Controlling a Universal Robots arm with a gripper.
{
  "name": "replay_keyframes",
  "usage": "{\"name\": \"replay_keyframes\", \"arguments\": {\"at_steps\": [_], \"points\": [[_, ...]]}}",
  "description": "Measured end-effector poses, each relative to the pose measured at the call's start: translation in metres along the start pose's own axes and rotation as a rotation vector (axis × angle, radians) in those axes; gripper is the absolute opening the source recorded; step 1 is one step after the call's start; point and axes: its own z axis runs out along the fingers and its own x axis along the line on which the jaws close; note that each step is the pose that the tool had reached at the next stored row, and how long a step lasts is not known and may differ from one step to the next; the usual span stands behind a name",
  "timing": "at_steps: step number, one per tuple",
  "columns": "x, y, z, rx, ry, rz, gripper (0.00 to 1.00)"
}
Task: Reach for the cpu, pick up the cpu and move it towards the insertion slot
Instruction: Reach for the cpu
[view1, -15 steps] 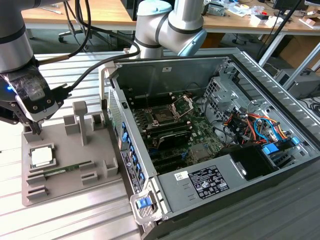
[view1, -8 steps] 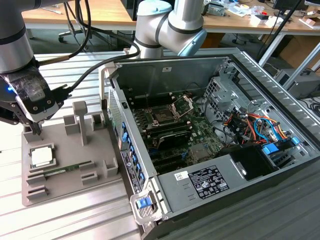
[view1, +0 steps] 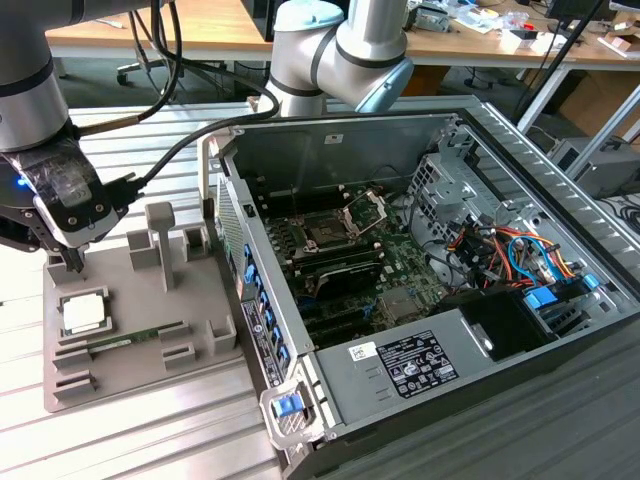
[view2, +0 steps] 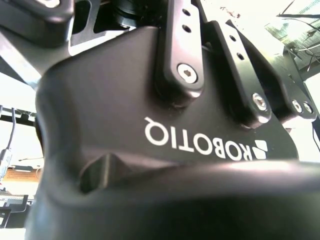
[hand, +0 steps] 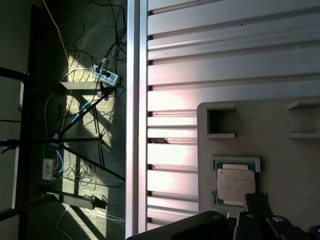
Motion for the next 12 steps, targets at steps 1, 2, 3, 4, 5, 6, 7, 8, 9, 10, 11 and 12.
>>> {"name": "replay_keyframes", "arguments": {"at_steps": [1,2,3,4,5,6,7,8,9,10,11,12], "points": [[0.0000,0.0000,0.0001,0.0000,0.0000,0.000,0.11],[0.0000,0.0000,0.0002,0.0000,0.0000,0.000,0.11],[0.0000,0.0000,0.0005,0.0000,0.0000,0.000,0.11],[0.0000,0.0000,0.0006,0.0000,0.0000,0.000,0.11],[0.0000,-0.0001,0.0012,0.0000,0.0001,0.000,0.11],[0.0000,-0.0001,0.0016,0.0000,0.0001,0.000,0.11],[0.0000,-0.0001,0.0017,0.0000,0.0000,0.000,0.11],[0.0000,-0.0001,0.0019,0.0000,0.0001,0.000,0.11],[0.0000,-0.0001,0.0021,0.0000,0.0000,0.000,0.11],[0.0000,-0.0001,0.0023,0.0000,0.0000,0.000,0.11],[0.0000,-0.0001,0.0026,0.0000,0.0000,0.000,0.11],[0.0000,-0.0001,0.0027,0.0000,0.0000,0.000,0.11]]}}
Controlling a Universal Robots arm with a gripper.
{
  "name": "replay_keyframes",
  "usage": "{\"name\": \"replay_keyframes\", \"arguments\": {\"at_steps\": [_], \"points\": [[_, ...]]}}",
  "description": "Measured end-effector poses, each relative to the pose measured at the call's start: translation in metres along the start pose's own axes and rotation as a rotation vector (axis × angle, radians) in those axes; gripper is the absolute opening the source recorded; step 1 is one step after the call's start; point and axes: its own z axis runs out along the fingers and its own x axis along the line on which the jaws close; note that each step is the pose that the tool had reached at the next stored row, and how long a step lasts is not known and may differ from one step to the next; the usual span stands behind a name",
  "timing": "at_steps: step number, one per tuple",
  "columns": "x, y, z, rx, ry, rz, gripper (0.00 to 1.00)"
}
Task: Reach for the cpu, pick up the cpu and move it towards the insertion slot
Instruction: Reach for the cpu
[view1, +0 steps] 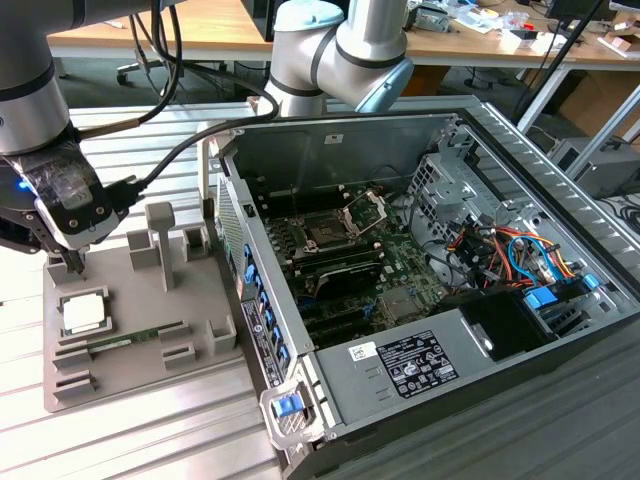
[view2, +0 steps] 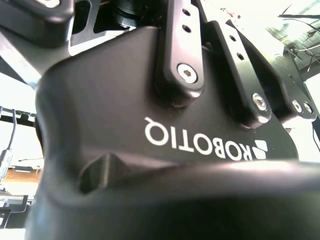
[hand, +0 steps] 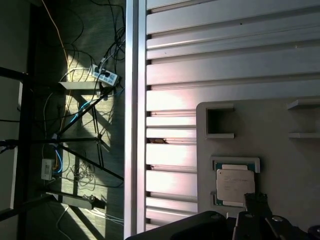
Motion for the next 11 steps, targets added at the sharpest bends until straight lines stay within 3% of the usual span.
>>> {"name": "replay_keyframes", "arguments": {"at_steps": [11], "points": [[0.0000,-0.0001,0.0016,0.0000,0.0000,0.000,0.11]]}}
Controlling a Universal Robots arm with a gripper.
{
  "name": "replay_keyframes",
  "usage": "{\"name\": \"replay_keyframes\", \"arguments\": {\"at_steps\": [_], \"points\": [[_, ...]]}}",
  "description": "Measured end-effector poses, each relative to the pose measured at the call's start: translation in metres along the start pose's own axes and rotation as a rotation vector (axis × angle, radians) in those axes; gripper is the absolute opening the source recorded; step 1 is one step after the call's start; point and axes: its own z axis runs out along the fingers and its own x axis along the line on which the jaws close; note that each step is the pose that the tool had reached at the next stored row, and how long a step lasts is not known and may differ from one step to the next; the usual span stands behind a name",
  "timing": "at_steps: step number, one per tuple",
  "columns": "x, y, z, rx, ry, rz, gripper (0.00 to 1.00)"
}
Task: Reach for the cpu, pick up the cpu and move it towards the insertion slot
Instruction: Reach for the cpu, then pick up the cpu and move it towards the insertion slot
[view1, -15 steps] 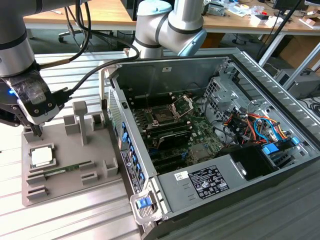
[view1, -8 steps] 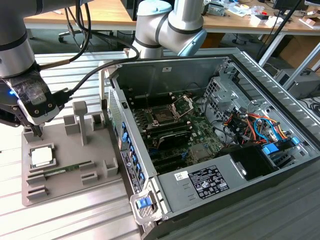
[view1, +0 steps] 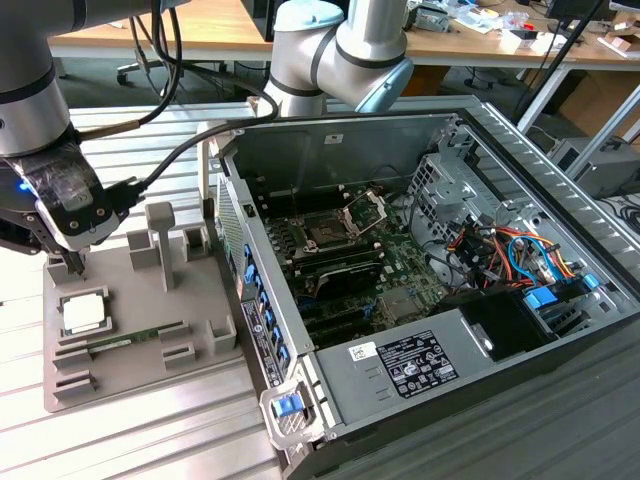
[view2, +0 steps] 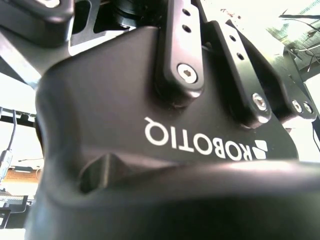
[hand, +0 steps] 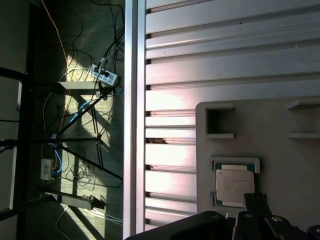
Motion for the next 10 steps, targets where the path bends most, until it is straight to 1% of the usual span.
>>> {"name": "replay_keyframes", "arguments": {"at_steps": [3,5,10], "points": [[0.0000,0.0000,0.0004,0.0000,0.0000,0.000,0.11],[0.0000,-0.0001,0.0034,0.0000,-0.0001,0.000,0.11],[0.0000,-0.0002,0.0041,0.0000,0.0000,0.000,0.11]]}}
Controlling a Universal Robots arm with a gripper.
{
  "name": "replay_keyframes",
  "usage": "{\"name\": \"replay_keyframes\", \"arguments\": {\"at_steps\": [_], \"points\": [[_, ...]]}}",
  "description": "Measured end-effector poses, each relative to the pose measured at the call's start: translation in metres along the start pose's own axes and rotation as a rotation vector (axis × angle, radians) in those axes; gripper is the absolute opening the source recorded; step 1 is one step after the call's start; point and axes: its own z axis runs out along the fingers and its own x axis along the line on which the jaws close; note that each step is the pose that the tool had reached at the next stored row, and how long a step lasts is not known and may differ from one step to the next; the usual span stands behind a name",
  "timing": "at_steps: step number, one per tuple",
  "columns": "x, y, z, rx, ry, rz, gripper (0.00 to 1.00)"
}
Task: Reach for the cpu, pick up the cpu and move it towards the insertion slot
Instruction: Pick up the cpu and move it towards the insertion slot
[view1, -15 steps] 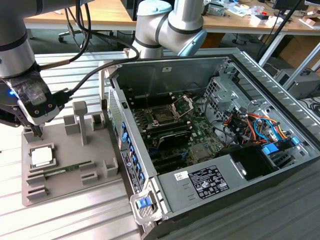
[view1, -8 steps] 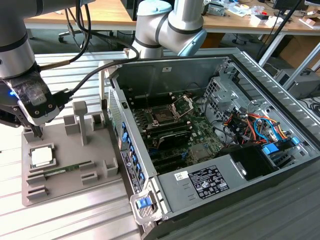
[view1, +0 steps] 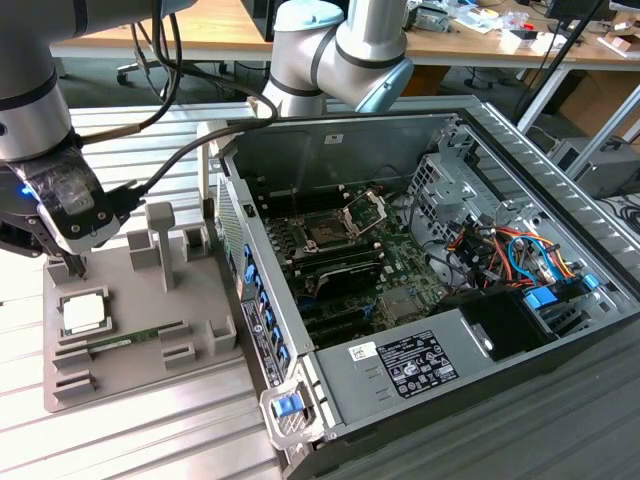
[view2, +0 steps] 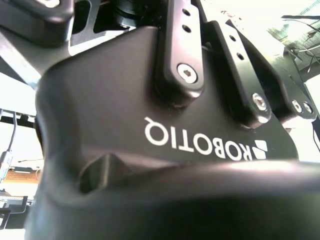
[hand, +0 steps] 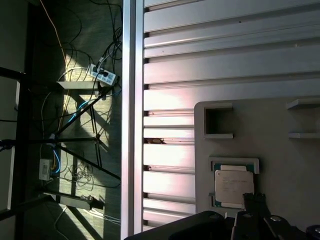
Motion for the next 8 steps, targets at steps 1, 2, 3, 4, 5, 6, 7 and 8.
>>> {"name": "replay_keyframes", "arguments": {"at_steps": [1,2,3,4,5,6,7,8], "points": [[0.0000,0.0000,0.0002,0.0000,0.0000,0.000,0.11],[0.0000,0.0000,0.0003,0.0000,0.0000,0.000,0.11],[0.0000,0.0000,0.0004,0.0000,-0.0001,0.000,0.11],[0.0000,0.0000,0.0005,0.0000,0.0000,0.000,0.11],[0.0000,0.0000,0.0007,0.0000,0.0000,0.000,0.11],[0.0000,0.0000,0.0009,0.0000,0.0000,0.000,0.11],[0.0000,0.0000,0.0009,0.0000,-0.0001,0.000,0.11],[0.0000,0.0000,0.0010,0.0000,0.0000,0.000,0.11]]}}
